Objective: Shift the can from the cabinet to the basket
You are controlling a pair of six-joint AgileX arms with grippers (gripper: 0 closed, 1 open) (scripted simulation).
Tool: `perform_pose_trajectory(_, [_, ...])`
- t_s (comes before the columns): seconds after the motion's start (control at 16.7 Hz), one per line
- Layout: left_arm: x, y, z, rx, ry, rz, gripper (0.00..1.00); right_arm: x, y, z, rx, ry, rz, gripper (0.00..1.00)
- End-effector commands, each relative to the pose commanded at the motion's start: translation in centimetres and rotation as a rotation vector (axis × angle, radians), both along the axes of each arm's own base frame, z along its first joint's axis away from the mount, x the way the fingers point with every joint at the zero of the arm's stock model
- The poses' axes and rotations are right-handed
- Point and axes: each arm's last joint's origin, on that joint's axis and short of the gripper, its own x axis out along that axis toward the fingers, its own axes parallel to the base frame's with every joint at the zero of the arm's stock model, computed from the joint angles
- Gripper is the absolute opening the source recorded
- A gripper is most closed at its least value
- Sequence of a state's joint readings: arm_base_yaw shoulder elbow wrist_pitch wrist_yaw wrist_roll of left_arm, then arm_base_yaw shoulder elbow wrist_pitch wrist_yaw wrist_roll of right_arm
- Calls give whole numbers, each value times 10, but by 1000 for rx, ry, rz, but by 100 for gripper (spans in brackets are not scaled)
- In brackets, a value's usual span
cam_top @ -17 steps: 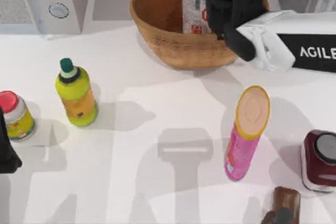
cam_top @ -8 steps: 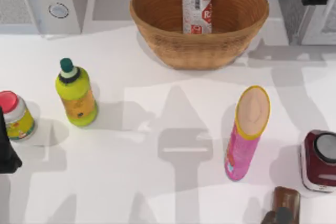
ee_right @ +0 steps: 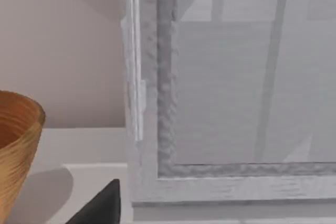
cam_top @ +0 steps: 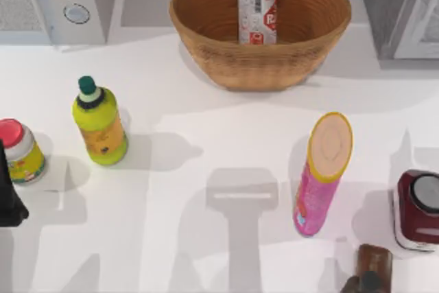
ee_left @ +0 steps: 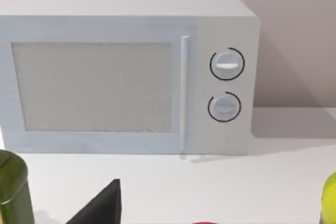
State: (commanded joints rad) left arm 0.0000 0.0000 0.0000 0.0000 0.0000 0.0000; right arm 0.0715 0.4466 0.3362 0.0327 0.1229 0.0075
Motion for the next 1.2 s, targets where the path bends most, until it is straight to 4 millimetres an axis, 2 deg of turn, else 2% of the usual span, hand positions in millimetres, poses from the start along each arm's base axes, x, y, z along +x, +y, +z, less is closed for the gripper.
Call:
perform_pose_trajectory(0.18, [0, 0, 0, 0, 0, 0, 100, -22, -5, -38, 5, -37, 20, 100])
perform_pose_trajectory(0.36, [0, 0, 0, 0, 0, 0, 100, -29, -6, -66, 6, -65, 39, 100])
perform_pose_trajectory(0.48, [0, 0, 0, 0, 0, 0, 100, -30, -7, -76, 6, -75, 48, 100])
perform_pose_trajectory(0.9, [0, 0, 0, 0, 0, 0, 100, -30, -6, -78, 6, -76, 51, 100])
perform_pose_trajectory(1.2, [0, 0, 0, 0, 0, 0, 100, -23, -17, -59, -3, -120, 53, 100])
